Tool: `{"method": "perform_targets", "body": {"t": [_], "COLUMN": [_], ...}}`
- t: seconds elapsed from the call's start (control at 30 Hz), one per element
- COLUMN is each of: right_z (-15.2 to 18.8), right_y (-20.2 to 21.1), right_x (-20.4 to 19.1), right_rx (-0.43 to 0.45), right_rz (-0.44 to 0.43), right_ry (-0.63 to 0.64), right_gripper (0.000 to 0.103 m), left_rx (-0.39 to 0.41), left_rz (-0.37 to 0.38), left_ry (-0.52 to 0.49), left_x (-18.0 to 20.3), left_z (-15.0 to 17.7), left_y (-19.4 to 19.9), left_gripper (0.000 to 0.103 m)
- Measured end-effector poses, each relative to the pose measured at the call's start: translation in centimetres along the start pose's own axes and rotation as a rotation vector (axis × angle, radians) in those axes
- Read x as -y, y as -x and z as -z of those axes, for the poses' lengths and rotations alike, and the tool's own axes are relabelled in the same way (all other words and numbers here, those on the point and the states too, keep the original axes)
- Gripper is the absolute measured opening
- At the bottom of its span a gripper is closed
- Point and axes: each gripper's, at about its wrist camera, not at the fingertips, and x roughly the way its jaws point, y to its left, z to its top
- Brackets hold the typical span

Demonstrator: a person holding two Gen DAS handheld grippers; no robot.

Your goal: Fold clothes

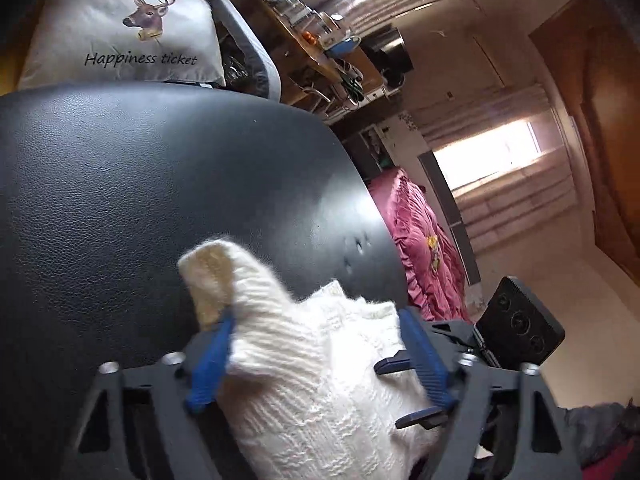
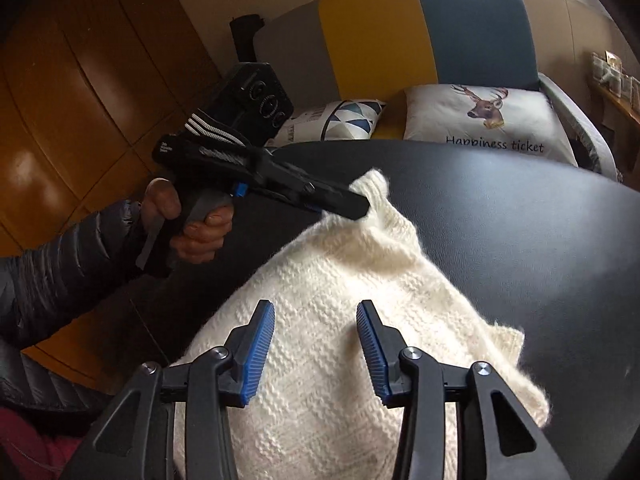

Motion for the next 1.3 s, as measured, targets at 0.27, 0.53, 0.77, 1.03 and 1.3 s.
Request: {"method": "perform_targets", "body": {"t": [0.27,0.53,0.77,1.03,1.3], "right_z": [3.5,3.2,3.0,2.1,5.7], "right_y": [-3.0,-2.9,-2.5,-0.6,5.1], "right_x": [-0.1,0.4,0.4,-0.6,-6.5], "right_rx": [0.018,0.034,0.056,0.045,0.062], "right_rz": [0.054,0.039,0.02,0.08,0.153], "right_ry": [0.024,-0.022,-0.038,-0.092,0.085], "right_gripper": [0.044,0.044,0.044,0.045,0.051], "left_rx": [0.103,0.081,0.281,0.218,0.102], "left_rz": [-0.048,-0.286,-0.206,-0.174,-0.24], "left_ry": [-0.074,0.04,0.226,0.185,0.16], "left_x": [1.0,-3.2,-4.0,0.9,3.5], "left_z": [1.6,0.5,4.4,12.9,17.2], "left_y": [1.8,-2.1,5.0,7.0,3.9], "left_gripper": [0.01,0.003,0.066,0.084,0.087]}}
